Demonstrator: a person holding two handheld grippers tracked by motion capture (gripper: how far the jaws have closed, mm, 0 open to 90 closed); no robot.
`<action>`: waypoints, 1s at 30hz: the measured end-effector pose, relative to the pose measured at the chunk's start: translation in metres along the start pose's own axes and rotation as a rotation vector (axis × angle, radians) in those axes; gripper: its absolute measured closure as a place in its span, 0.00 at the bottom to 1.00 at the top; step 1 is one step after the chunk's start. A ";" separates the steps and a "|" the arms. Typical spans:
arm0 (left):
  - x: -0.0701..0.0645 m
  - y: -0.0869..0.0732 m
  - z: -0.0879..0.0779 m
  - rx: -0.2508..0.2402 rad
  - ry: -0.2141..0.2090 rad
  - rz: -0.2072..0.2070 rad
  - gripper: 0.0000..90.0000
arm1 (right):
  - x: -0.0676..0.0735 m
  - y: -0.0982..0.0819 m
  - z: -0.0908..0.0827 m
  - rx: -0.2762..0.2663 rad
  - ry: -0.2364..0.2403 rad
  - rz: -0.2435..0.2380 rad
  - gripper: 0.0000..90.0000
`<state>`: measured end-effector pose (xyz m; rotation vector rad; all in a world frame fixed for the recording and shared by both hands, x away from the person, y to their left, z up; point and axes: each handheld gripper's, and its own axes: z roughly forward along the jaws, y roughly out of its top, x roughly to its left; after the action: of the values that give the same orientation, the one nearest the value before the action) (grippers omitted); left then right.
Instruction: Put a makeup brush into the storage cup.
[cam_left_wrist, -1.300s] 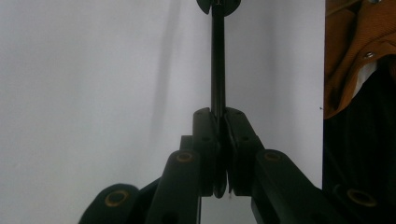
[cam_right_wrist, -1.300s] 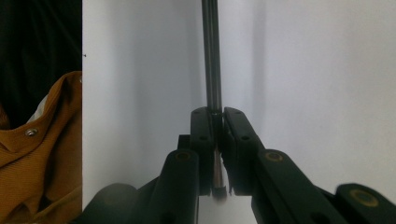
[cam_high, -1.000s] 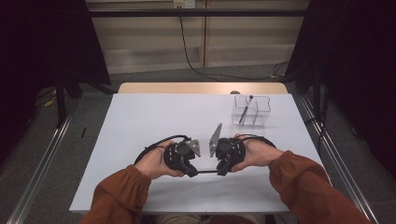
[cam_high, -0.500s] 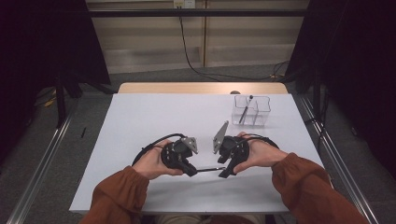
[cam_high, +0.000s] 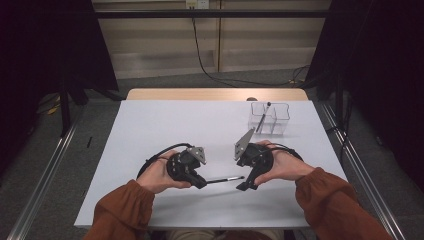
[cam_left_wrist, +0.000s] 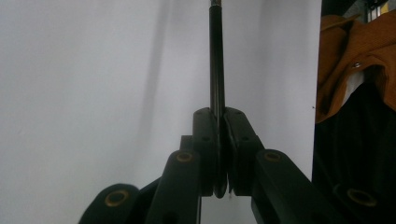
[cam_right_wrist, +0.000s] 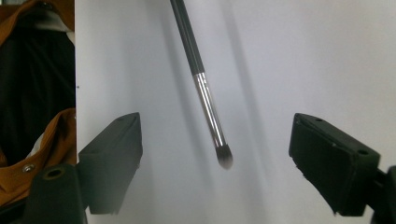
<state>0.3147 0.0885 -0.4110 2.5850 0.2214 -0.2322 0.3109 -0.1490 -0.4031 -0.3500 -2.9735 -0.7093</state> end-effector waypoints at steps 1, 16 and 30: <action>0.000 -0.001 0.000 -0.004 0.004 -0.001 0.93 | 0.000 -0.001 -0.001 -0.010 -0.001 0.002 0.17; 0.000 -0.017 -0.009 -0.054 0.021 -0.035 0.93 | -0.001 -0.024 -0.009 -0.136 -0.015 0.072 0.10; 0.001 -0.033 -0.013 -0.099 0.038 -0.067 0.93 | 0.001 -0.043 -0.017 -0.264 -0.030 0.115 0.05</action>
<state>0.3110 0.1234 -0.4170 2.4878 0.3249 -0.1917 0.3002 -0.1939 -0.4067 -0.5468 -2.8596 -1.0939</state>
